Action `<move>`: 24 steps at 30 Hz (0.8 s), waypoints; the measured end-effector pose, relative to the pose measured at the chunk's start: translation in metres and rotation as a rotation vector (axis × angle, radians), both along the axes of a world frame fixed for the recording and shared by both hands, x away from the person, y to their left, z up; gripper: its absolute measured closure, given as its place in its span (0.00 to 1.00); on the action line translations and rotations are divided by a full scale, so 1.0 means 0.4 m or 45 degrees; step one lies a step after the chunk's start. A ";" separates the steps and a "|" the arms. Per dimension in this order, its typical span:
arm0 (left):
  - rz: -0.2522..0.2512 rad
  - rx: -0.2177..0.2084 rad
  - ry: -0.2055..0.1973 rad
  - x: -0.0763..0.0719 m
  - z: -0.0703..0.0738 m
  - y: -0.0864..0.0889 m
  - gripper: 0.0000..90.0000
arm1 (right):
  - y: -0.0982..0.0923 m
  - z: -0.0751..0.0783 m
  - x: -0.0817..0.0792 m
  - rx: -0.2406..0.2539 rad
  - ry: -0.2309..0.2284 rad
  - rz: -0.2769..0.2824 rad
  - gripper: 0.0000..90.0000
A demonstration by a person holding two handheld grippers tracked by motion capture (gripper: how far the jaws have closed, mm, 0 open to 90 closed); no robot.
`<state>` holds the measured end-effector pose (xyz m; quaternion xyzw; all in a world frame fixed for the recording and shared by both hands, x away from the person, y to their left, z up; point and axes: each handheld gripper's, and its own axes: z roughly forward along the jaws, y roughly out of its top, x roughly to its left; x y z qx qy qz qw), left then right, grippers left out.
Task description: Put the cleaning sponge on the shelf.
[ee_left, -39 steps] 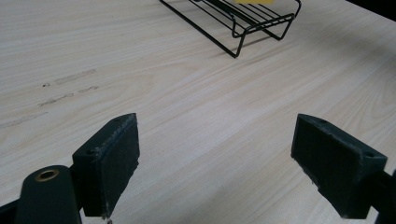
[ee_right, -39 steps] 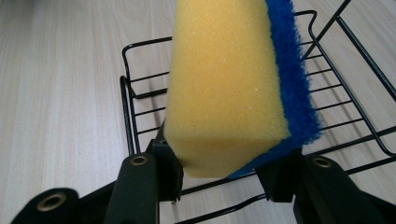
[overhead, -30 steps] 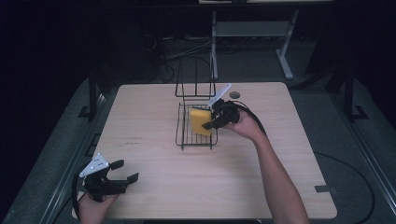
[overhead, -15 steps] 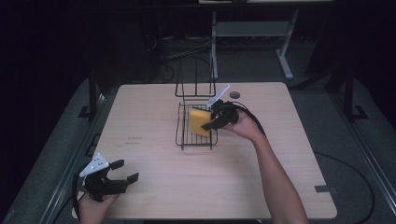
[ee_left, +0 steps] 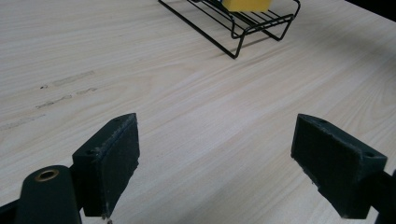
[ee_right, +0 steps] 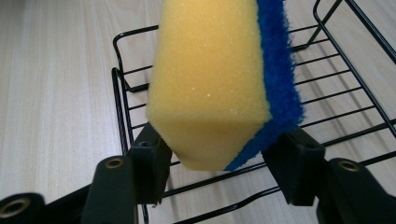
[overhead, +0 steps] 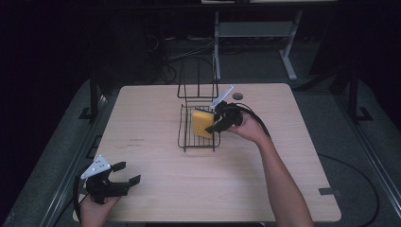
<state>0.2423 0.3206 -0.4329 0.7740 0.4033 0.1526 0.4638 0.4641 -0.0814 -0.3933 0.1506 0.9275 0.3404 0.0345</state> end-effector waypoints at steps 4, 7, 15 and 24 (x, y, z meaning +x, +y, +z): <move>-0.001 0.000 0.000 0.000 0.000 -0.001 0.16 | -0.003 0.001 0.000 0.007 0.010 0.002 0.44; 0.000 -0.001 -0.001 0.000 0.000 -0.001 0.16 | -0.003 0.004 -0.004 0.006 0.019 -0.001 0.40; 0.003 -0.005 0.000 0.001 -0.001 -0.001 0.16 | -0.013 0.017 -0.012 0.001 0.006 -0.013 0.34; 0.004 -0.006 0.004 0.002 -0.001 -0.002 0.16 | -0.045 0.027 -0.017 -0.006 0.010 -0.021 0.30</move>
